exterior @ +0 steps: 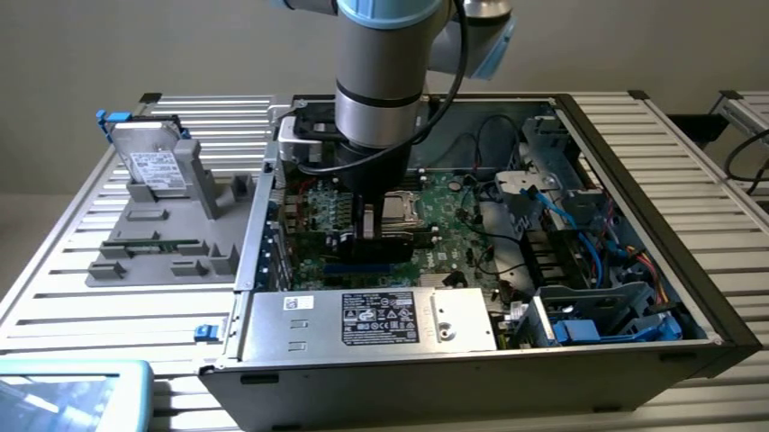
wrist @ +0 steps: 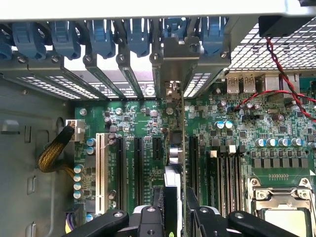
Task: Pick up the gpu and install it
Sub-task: 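Insert the gpu into the slot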
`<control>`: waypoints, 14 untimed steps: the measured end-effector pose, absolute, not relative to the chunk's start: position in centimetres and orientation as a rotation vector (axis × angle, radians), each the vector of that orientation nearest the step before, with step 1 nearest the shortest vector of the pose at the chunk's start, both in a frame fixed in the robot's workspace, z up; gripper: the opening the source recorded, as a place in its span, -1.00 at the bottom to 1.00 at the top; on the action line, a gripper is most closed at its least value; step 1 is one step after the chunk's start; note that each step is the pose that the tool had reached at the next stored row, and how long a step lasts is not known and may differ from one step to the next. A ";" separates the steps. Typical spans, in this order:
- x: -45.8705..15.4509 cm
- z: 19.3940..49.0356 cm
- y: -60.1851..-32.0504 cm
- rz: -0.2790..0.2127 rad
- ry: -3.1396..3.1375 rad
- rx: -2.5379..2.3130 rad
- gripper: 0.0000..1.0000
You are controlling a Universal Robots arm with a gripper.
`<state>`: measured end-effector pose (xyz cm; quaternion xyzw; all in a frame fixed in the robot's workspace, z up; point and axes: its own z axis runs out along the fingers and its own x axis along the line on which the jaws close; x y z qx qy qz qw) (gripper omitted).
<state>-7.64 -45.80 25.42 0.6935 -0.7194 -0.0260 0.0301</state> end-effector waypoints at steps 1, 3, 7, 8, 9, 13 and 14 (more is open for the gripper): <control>-7.6 25.4 -45.8 -0.080 -2.218 2.138 -0.44; -7.6 25.4 -45.9 -0.082 -2.217 2.137 -0.44; -7.6 25.4 -46.0 -0.086 -2.216 2.134 -0.44; -7.6 25.4 -46.0 -0.086 -2.215 2.134 -0.44; -7.6 25.4 -46.0 -0.086 -2.216 2.133 -0.44; -7.6 25.4 -46.1 -0.088 -2.219 2.129 -0.44; -7.5 25.4 -46.1 -0.088 -2.220 2.127 -0.44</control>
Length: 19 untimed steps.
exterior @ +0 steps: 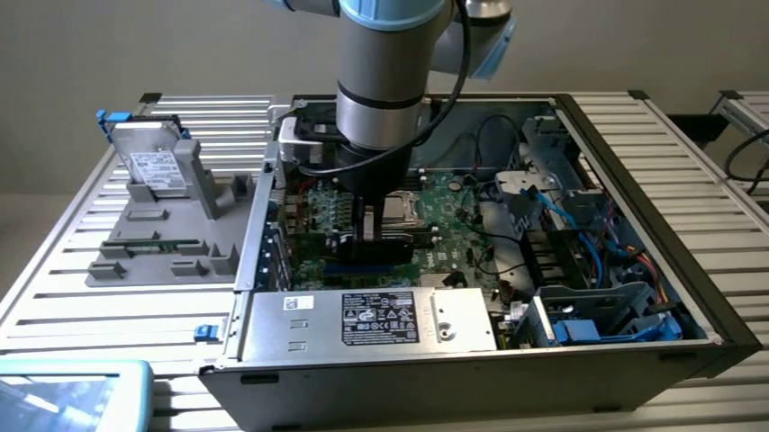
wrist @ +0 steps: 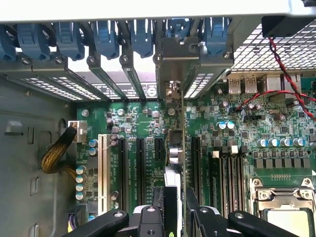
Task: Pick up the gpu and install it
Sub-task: 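Insert the gpu into the slot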
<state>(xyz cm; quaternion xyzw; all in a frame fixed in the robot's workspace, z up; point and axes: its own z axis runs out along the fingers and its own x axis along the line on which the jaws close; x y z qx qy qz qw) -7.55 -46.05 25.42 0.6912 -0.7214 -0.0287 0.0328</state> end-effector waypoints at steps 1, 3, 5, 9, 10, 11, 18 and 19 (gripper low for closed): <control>-7.5 25.4 -46.1 -0.089 -2.221 2.125 -0.44; -7.5 25.4 -46.1 -0.091 -2.224 2.121 -0.44; -7.5 25.4 -46.1 -0.092 -2.228 2.116 -0.44; -7.5 25.4 -46.1 -0.092 -2.231 2.115 -0.44; -7.5 25.4 -46.1 -0.092 -2.231 2.115 -0.44; -7.5 25.4 -46.1 -0.092 -2.231 2.115 -0.44; -7.5 25.4 -45.9 -0.088 -2.232 2.116 -0.44; -7.5 25.4 -45.9 -0.088 -2.232 2.115 -0.44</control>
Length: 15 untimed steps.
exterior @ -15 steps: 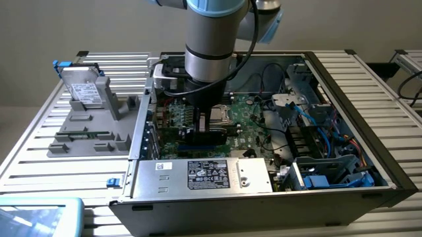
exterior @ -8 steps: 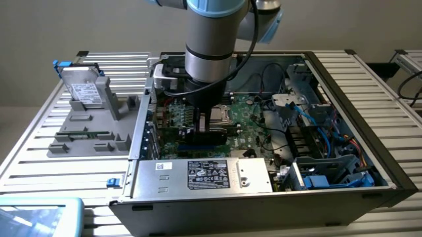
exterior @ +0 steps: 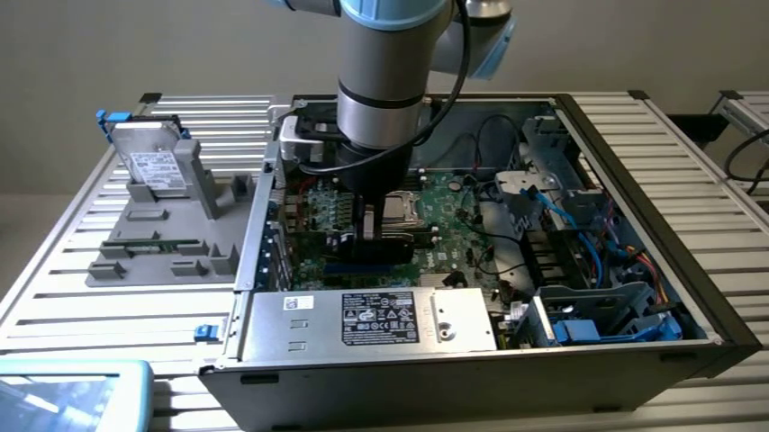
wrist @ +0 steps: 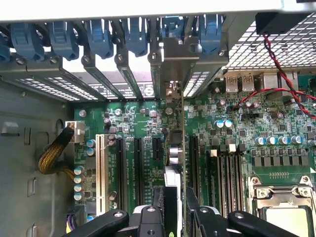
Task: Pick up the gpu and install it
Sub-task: 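Insert the gpu into the slot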
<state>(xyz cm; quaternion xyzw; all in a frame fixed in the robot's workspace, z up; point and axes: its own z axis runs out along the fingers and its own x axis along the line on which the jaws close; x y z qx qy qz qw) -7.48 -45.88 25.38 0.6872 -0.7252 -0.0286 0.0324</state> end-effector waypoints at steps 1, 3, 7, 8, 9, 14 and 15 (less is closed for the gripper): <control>-7.5 25.4 -45.9 -0.088 -2.232 2.116 -0.44; -7.5 25.4 -45.9 -0.088 -2.232 2.115 -0.44; -7.5 25.3 -45.9 -0.088 -2.232 2.115 -0.44; -7.5 25.3 -45.9 -0.088 -2.232 2.116 -0.44; -7.5 25.3 -45.9 -0.088 -2.232 2.116 -0.44; -7.6 25.1 -45.9 -0.088 -2.232 2.116 -0.44; -7.6 25.1 -45.9 -0.088 -2.232 2.116 -0.44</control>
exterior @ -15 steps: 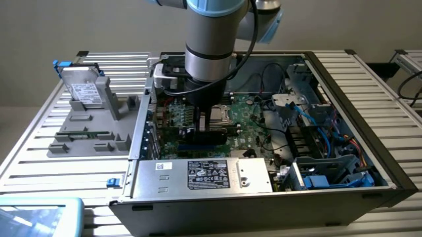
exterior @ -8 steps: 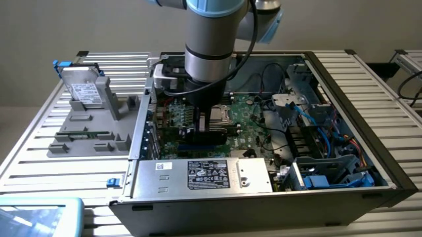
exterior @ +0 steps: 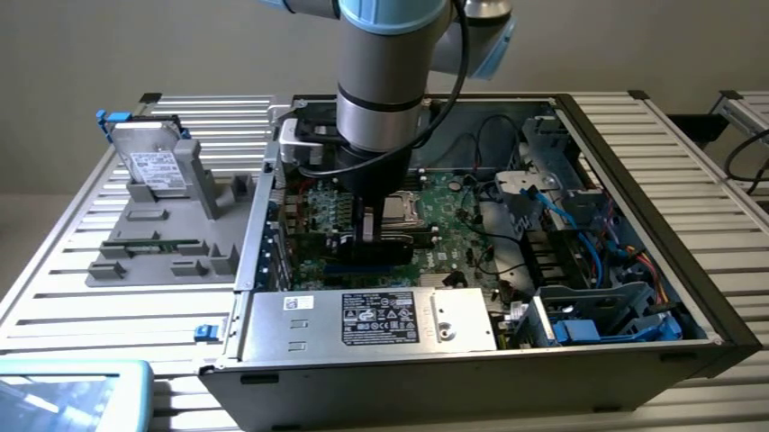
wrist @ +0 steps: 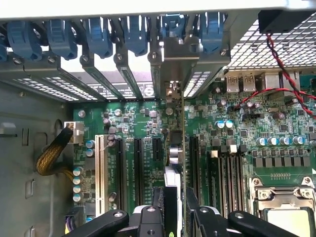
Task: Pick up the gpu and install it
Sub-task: 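Insert the gpu into the slot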
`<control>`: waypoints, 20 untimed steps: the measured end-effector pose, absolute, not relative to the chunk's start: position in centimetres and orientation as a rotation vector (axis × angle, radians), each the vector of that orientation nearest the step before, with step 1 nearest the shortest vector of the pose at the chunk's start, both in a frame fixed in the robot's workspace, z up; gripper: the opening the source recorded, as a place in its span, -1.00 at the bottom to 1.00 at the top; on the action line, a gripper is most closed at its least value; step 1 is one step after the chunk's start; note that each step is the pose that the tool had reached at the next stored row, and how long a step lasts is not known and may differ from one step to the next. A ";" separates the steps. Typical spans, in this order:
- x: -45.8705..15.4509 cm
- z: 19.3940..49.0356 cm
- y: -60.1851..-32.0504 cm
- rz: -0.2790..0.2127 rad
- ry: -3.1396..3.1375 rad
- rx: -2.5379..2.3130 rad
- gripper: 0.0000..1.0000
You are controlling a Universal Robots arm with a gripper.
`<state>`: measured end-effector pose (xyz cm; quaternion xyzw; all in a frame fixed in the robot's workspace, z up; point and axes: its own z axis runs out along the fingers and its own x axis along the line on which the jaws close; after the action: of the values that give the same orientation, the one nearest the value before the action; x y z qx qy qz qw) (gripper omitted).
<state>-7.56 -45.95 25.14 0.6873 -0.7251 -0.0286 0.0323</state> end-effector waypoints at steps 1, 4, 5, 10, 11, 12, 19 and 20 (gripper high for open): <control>-7.6 25.1 -45.9 -0.088 -2.232 2.116 -0.44; -7.5 25.1 -46.0 -0.088 -2.232 2.116 -0.44; -7.6 25.1 -46.0 -0.088 -2.232 2.115 -0.44; -7.5 25.1 -46.0 -0.087 -2.232 2.115 -0.44; -7.5 25.1 -46.0 -0.086 -2.231 2.115 -0.44; -7.5 25.1 -46.0 -0.086 -2.231 2.115 -0.44; -7.6 25.0 -46.0 -0.083 -2.230 2.114 -0.44; -7.6 25.0 -46.0 -0.080 -2.229 2.112 -0.44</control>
<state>-7.58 -45.98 24.98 0.6872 -0.7252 -0.0260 0.0347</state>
